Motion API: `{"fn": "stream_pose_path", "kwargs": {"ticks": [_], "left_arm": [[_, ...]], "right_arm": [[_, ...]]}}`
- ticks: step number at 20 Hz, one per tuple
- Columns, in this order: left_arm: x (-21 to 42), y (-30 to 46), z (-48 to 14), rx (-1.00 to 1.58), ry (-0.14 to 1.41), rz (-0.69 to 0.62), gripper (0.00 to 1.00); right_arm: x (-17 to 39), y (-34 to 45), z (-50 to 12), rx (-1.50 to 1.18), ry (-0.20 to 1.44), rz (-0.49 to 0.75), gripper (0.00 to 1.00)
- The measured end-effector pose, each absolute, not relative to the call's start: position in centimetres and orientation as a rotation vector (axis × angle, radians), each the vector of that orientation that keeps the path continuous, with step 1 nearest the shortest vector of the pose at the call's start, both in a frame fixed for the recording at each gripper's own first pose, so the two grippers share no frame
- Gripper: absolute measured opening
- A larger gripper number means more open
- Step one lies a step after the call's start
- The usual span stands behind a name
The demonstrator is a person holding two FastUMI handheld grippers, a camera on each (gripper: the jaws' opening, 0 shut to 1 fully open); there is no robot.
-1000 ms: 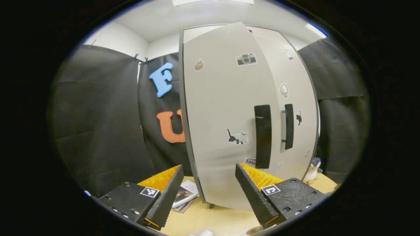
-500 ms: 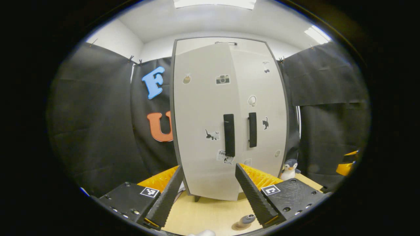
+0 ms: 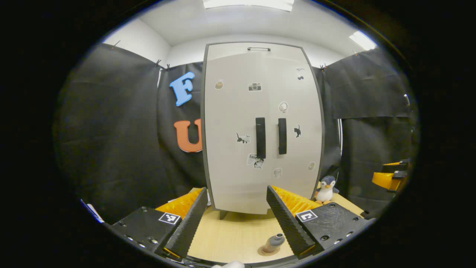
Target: Grasp the bottle in the cabinet with the left hand and place it on the coaster, then close the right door with the right hand and the left door with the left hand.
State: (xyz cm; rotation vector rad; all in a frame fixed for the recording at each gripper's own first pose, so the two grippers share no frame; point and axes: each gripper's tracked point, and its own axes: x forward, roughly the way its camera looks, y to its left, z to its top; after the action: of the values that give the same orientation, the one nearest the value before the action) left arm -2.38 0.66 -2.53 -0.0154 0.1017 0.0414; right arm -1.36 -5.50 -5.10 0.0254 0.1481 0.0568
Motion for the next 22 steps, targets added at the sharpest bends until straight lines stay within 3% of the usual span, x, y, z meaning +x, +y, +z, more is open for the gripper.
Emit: {"fn": "stream_pose_path", "kwargs": {"ticks": [22], "left_arm": [[-2.2,0.8,-2.0,-0.014,0.059,-0.013,0.97]], "right_arm": [[-1.9,-2.8,-3.6,0.018,0.095,0.027,0.97]]}}
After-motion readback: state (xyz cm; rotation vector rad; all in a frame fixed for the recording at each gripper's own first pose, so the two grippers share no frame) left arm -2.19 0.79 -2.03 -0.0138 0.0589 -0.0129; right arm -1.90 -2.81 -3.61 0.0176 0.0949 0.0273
